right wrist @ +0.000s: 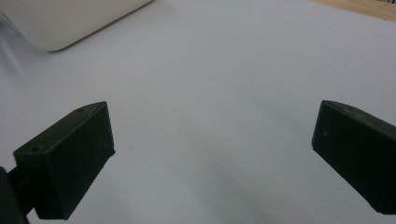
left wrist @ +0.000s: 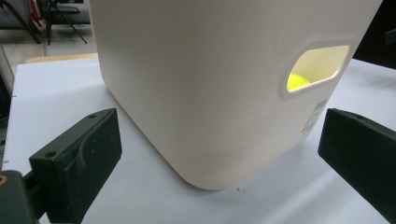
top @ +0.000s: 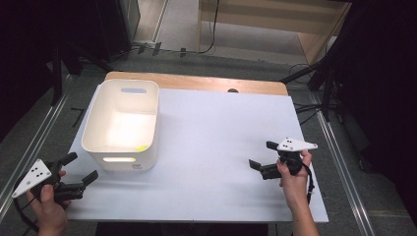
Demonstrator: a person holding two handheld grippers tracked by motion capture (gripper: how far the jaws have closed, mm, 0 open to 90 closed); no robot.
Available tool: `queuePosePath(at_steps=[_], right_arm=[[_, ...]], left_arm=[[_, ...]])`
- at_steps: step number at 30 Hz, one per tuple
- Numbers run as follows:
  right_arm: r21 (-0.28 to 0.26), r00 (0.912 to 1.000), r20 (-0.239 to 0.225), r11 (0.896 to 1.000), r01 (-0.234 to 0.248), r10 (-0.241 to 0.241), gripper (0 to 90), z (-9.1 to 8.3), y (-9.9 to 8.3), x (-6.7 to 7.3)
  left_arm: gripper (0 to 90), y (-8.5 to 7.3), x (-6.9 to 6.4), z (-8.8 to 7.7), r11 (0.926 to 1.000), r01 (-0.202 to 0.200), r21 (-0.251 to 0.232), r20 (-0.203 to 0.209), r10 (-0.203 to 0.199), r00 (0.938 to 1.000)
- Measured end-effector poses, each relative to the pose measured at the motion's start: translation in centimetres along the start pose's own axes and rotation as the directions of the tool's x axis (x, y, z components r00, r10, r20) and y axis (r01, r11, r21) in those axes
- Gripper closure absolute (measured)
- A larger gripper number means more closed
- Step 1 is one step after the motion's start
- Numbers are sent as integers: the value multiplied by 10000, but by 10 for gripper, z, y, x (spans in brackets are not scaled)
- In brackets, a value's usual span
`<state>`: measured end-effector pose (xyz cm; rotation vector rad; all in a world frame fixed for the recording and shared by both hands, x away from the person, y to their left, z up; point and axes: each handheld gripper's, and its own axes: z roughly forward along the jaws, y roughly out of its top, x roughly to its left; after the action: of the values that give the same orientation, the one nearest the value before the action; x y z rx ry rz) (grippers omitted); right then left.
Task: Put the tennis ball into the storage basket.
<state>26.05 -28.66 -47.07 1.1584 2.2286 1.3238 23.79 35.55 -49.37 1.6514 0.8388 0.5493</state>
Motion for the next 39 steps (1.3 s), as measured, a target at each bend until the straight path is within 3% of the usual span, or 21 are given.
queuePosePath(at_steps=[13, 25, 29, 34, 39], right_arm=[[-710, 9978, 437, 9964, -472, 503, 0, -20, -35, -13], [-1588, 9898, 928, 9830, -925, 1081, 0, -47, -67, -22], [-2058, 9856, 1048, 9725, -1090, 1327, 0, -58, -77, -25], [-2753, 9772, 1108, 9504, -1448, 1810, 0, -71, -85, -25], [-2875, 9774, 1075, 9468, -1449, 1822, 0, -77, -86, -23]], left_arm=[[0, 0, 0, 0, 10000, -52, 23, -42, 52, 10000], [0, 0, 0, 0, 10000, -66, 57, -56, 67, 10000], [0, 0, 0, 1, 10000, -83, 27, -46, 83, 10000], [0, 0, 0, 1, 10000, -84, 38, -53, 84, 10000], [0, 0, 0, 1, 10000, -77, 44, -50, 77, 10000]])
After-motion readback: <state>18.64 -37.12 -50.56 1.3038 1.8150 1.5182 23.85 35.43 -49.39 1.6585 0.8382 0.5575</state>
